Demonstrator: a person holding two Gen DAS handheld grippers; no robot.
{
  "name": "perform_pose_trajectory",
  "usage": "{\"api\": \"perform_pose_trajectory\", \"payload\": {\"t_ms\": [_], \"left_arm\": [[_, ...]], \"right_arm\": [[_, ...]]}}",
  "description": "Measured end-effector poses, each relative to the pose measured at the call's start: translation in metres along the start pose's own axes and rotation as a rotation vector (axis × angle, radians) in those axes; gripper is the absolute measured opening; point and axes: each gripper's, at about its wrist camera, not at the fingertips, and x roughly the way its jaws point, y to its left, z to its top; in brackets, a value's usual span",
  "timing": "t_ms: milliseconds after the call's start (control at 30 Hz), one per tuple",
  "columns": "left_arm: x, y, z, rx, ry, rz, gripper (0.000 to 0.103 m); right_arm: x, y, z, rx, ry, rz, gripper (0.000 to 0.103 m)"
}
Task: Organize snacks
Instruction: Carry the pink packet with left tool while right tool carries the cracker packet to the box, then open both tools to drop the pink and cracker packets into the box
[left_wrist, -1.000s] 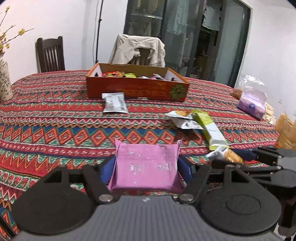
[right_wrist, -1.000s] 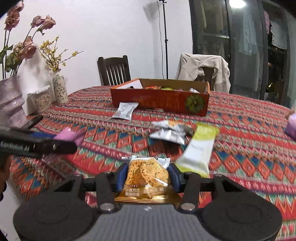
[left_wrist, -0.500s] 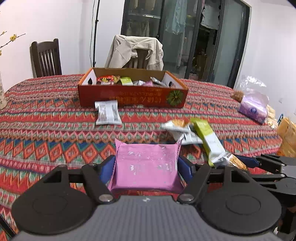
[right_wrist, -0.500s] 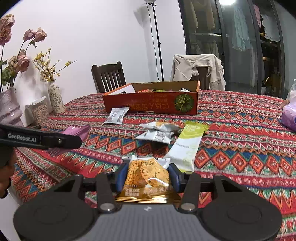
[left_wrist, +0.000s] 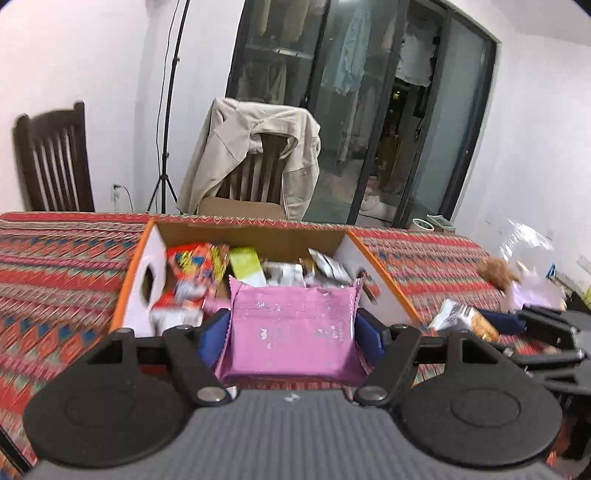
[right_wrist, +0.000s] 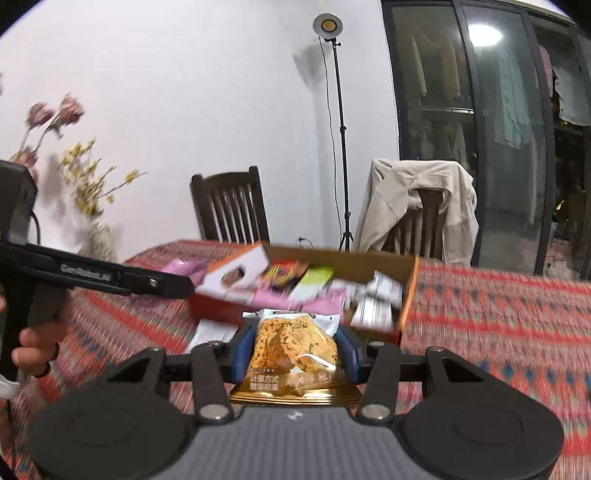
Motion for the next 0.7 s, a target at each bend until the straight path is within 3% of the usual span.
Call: {"api": "perform_pose_trajectory", "payload": {"t_ms": [167,400,467,533,567,600,700], "left_arm": [[0.096,0.002,0.047,-0.028,0.071,-0.022,0.073],[0.2,0.002,0.071,-0.063,0.165,-0.001,0.073],[0.221,0.008,0.074,-0.094,0.17,0.005,0.08],[0.234,0.013,0.076,-0.112,0.178,0.029,0.084],[0.236,0.015,0.075,-0.109,0.176,0.036,0.084],[0.237,0.016,0.075,-0.1,0.171,0.03,0.084],[0.228,0.023,0.074,-0.093,0.149,0.024,0.089]], "right_arm": [[0.088,-0.03,0.034,-0.028,0.075,-0.066,0.047],[0.18,-0.055,0.034,-0.054,0.186,-0.125,0.047],[0.196,-0.06,0.033,-0.066,0.199,-0.147,0.048],[0.206,-0.065,0.031,-0.067,0.202,-0.169,0.058],[0.209,-0.067,0.03,-0.064,0.2,-0.178,0.071],[0.208,-0.067,0.029,-0.062,0.189,-0.175,0.077],[0.203,-0.069,0.026,-0.064,0.168,-0.159,0.076]]}}
